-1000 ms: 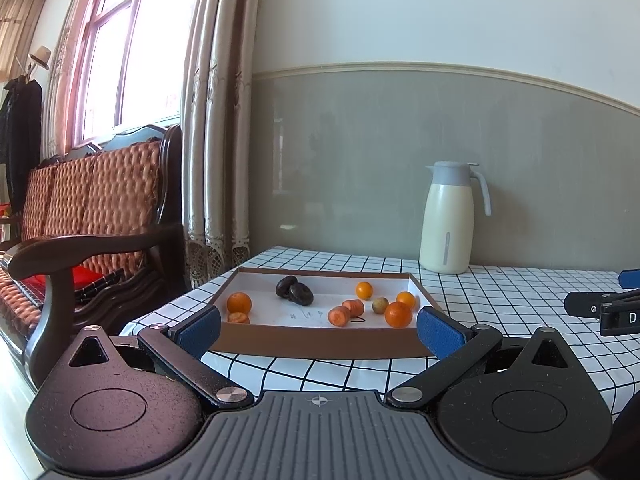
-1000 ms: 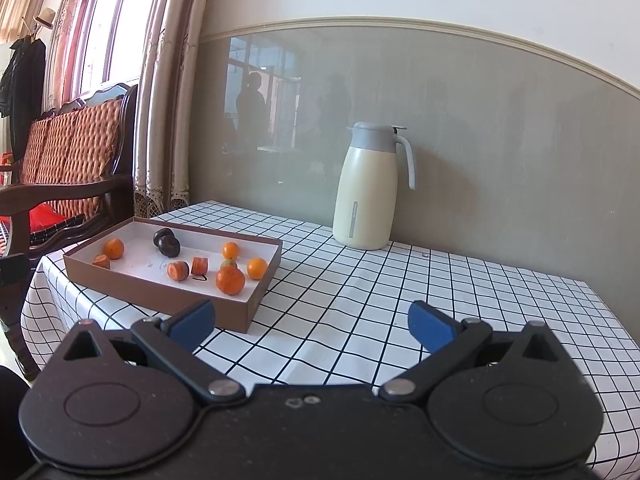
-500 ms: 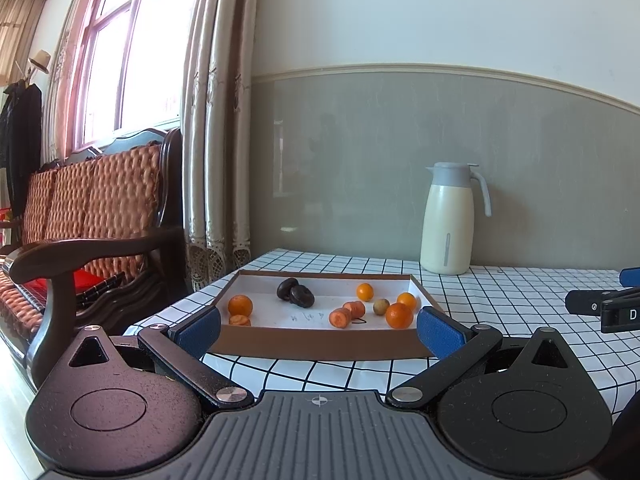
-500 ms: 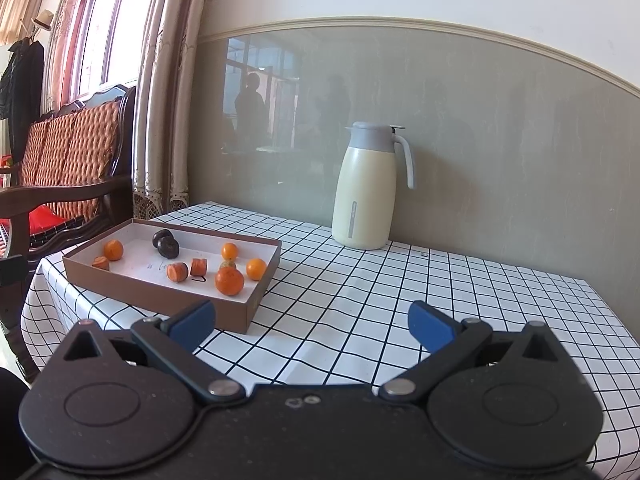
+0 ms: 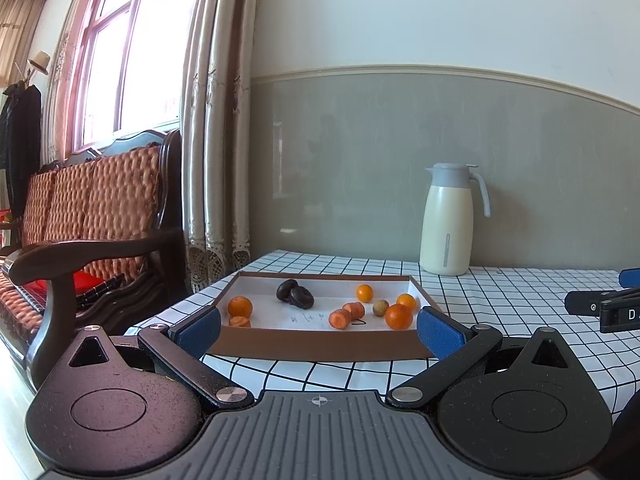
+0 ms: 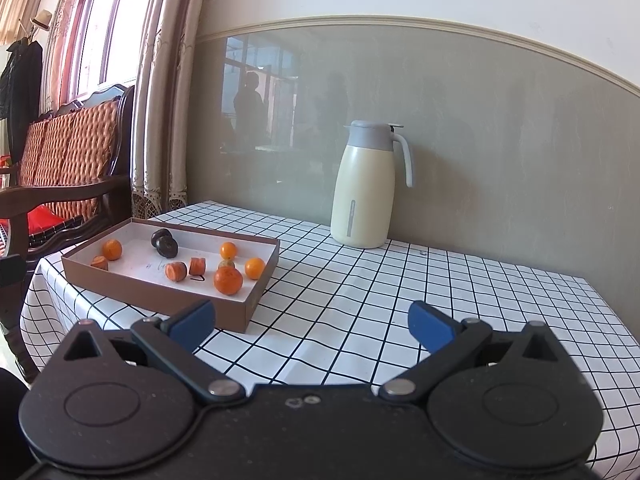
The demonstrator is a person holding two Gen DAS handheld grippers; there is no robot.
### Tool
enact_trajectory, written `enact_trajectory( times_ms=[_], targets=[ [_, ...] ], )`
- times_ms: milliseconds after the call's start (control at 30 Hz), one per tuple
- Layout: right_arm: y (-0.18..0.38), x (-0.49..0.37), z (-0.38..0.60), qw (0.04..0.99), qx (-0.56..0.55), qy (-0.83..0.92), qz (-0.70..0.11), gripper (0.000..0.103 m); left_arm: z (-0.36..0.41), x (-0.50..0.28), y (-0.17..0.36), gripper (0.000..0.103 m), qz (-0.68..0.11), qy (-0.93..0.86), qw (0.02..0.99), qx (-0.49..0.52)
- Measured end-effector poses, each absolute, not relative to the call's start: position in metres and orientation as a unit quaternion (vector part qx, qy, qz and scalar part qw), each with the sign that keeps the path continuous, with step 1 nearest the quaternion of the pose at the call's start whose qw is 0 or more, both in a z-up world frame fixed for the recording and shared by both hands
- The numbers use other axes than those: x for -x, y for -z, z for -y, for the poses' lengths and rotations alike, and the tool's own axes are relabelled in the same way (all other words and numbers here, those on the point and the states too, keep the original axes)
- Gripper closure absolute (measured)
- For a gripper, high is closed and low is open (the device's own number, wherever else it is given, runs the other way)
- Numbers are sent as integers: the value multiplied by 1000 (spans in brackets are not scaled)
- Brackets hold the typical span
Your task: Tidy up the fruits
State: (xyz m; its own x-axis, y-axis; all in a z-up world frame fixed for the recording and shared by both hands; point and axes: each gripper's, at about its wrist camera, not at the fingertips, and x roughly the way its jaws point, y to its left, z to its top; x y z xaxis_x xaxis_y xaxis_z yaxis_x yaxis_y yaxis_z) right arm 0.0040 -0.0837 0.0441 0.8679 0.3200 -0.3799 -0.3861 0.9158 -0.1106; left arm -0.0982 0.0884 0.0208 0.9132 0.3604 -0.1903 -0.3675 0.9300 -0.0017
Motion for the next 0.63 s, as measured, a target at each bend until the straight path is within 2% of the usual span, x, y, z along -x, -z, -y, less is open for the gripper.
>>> enact_trajectory(
  times_ms=[633],
  targets=[
    [-44, -4, 84, 962, 92, -184, -179, 6, -90, 105, -21, 0, -76, -206, 975, 29]
  ],
)
